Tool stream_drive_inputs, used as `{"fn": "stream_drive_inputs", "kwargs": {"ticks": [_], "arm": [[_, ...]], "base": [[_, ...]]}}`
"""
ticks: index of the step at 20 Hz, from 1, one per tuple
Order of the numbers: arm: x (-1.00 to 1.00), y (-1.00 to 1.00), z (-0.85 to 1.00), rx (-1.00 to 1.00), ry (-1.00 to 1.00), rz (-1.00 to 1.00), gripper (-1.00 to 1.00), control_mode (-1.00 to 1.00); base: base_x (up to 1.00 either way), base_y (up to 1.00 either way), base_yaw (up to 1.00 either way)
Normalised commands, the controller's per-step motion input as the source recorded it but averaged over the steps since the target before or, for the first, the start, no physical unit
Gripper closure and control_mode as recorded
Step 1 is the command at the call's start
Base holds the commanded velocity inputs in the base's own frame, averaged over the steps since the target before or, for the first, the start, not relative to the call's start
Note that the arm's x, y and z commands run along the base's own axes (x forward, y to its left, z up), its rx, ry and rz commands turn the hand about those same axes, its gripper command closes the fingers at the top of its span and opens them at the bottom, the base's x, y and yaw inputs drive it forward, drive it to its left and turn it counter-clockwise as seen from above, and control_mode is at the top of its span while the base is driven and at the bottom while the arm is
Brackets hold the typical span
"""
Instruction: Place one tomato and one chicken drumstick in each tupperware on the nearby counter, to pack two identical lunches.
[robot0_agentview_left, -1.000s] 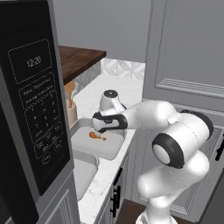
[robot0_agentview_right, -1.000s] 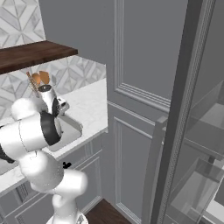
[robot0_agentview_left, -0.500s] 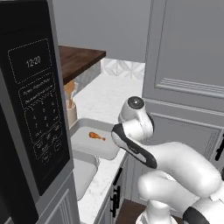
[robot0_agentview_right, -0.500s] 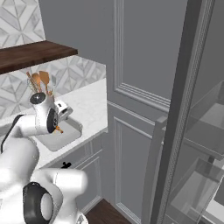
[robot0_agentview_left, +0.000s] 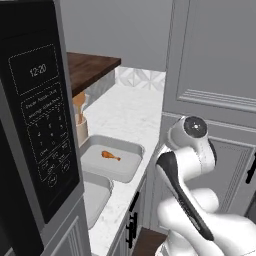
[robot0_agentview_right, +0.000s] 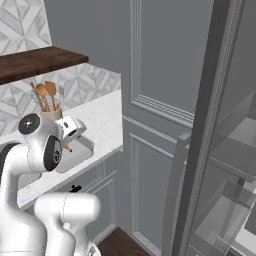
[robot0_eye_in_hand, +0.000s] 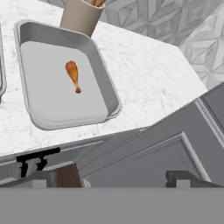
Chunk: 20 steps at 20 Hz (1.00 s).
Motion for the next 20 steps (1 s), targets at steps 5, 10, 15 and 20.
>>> {"fn": "stream_drive_inputs", "kwargs": {"ticks": [5, 10, 15, 20], "arm": [[-0.94, -0.36, 0.60, 0.02, -0.22, -0.08, -1.00, -1.00], [-0.20, -0.05, 0.05, 0.00, -0.05, -0.01, -1.00, 1.00], [0.00, 0.00, 0.00, 0.00, 0.00, 0.00, -1.00, 1.00], [0.00, 0.00, 0.00, 0.00, 0.00, 0.00, -1.00, 1.00]], "base": [[0.00, 0.00, 0.00], [-0.80, -0.17, -0.01], [-1.00, -0.21, 0.00], [-1.00, -0.42, -0.06]]}}
